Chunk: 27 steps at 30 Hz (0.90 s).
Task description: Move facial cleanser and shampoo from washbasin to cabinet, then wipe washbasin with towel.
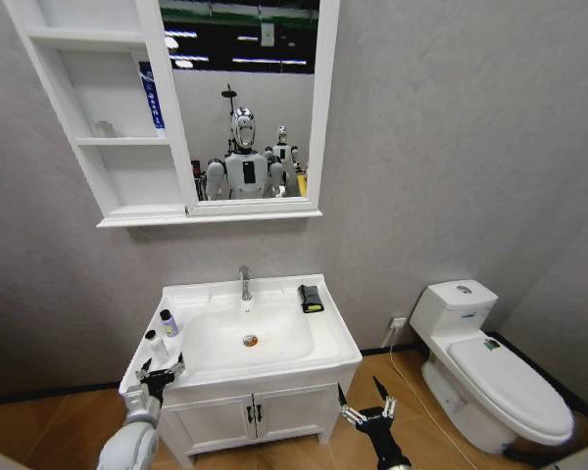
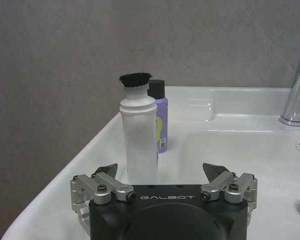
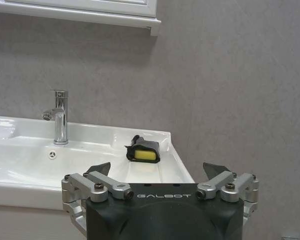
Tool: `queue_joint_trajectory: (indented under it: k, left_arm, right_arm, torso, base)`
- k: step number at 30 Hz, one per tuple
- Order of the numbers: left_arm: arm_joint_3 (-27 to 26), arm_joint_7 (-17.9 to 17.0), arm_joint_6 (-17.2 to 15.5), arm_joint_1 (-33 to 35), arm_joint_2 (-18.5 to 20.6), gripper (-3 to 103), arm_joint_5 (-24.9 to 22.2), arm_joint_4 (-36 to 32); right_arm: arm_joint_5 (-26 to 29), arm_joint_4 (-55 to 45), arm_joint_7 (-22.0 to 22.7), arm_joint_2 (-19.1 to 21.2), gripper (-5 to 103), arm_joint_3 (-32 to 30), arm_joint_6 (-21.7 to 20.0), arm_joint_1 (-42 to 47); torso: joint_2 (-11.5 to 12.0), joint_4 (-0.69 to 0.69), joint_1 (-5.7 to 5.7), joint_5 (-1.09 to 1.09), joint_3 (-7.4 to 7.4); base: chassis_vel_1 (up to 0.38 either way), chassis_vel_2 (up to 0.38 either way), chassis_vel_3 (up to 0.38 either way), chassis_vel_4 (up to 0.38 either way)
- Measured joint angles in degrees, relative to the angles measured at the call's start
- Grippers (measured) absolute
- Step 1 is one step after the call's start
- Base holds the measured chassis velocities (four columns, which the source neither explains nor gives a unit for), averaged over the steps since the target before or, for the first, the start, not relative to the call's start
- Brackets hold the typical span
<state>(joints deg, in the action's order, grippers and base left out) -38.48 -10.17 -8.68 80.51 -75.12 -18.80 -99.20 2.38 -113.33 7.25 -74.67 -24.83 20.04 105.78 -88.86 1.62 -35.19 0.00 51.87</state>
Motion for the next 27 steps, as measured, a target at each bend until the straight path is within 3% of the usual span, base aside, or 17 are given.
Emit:
queue_joint_trajectory:
  k: [12, 21, 25, 27]
  left_arm:
    - [-0.4, -3.2, -0.1, -5.4, 0.5, 96, -0.8, 4.0]
    - [-1.5, -2.8, 0.3, -5.9, 0.7, 59, -1.0, 5.2]
    - [-1.7, -2.6, 0.3, -5.3, 0.7, 49, -1.1, 4.5]
    - [-1.8, -2.3, 0.3, -4.8, 0.9, 38, -1.2, 3.8]
  right_arm:
    - [0.4, -0.5, 0.2, 0.0, 100, -0.5, -0.1, 1.1]
    - [0.7, -1.3, 0.4, -0.1, 100, -0.8, -0.3, 1.9]
    - [0.7, -1.3, 0.7, -0.1, 100, -0.8, -0.6, 1.9]
    - [0.8, -1.3, 0.9, -0.1, 100, -0.7, -0.8, 1.7]
  torso:
    - [0.0, 0.0, 0.0, 0.0, 0.0]
    - [0.0, 0.0, 0.0, 0.0, 0.0]
    - [0.0, 0.0, 0.0, 0.0, 0.0]
    - [0.0, 0.0, 0.0, 0.0, 0.0]
  base:
    - [0.0, 0.0, 0.0, 0.0]
    - [0.0, 0.0, 0.0, 0.0]
    - [0.0, 0.0, 0.0, 0.0]
    - [0.0, 0.0, 0.0, 0.0]
